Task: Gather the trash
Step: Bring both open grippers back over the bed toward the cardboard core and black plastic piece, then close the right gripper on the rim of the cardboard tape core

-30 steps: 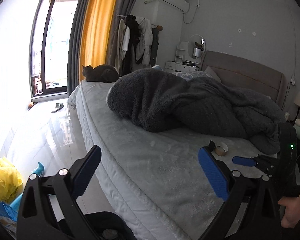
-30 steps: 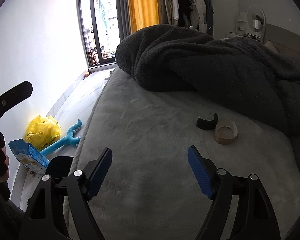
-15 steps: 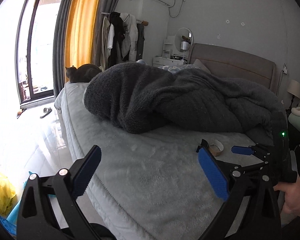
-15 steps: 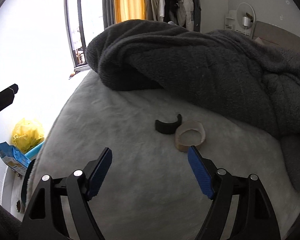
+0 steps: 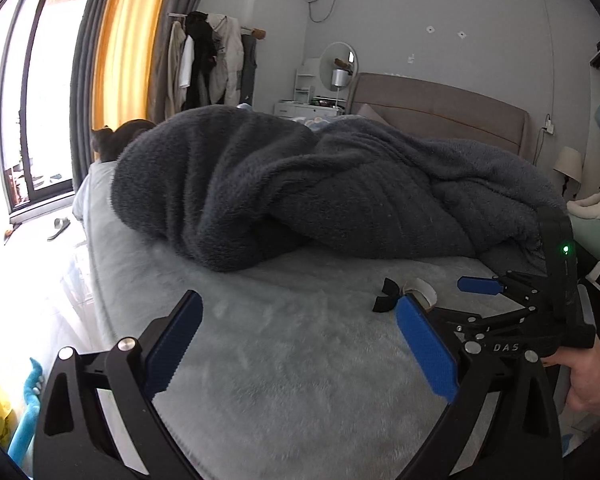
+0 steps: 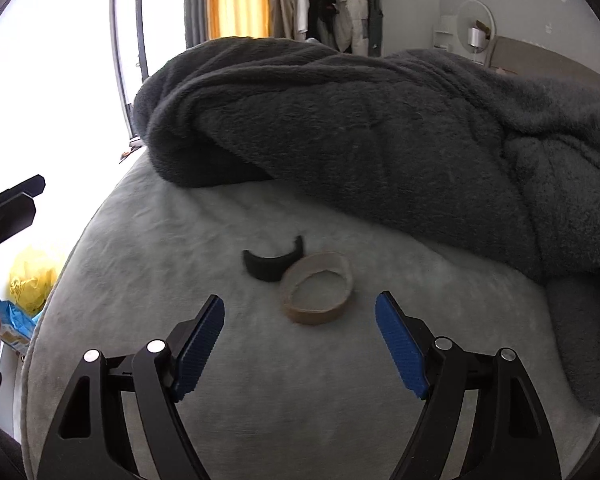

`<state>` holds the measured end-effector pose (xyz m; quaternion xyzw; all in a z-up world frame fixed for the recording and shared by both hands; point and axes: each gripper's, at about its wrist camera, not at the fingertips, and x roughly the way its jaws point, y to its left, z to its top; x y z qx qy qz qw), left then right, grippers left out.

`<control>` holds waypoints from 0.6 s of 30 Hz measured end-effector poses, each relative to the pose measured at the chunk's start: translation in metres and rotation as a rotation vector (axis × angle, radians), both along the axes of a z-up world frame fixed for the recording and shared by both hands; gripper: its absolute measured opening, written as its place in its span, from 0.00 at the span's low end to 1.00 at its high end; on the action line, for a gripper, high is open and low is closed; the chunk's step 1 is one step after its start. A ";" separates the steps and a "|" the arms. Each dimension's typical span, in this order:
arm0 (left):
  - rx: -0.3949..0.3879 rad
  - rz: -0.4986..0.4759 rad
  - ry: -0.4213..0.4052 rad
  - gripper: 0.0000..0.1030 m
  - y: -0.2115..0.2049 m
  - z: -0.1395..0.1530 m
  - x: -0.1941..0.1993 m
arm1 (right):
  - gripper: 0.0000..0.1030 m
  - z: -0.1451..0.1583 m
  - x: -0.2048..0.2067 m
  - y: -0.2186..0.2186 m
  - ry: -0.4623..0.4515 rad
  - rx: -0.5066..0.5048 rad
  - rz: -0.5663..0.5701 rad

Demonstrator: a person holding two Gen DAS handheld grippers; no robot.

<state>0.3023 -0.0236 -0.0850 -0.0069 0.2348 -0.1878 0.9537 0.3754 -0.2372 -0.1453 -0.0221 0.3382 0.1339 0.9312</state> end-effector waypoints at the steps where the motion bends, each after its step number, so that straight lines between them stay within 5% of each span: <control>1: -0.006 -0.012 0.005 0.96 -0.001 -0.001 0.003 | 0.77 0.000 0.001 -0.002 0.003 0.001 -0.004; 13: -0.027 -0.114 0.092 0.96 -0.019 -0.019 0.041 | 0.76 -0.011 0.022 -0.010 0.041 -0.008 0.032; 18: -0.020 -0.160 0.123 0.95 -0.035 -0.026 0.054 | 0.66 -0.018 0.029 -0.007 0.061 -0.024 0.077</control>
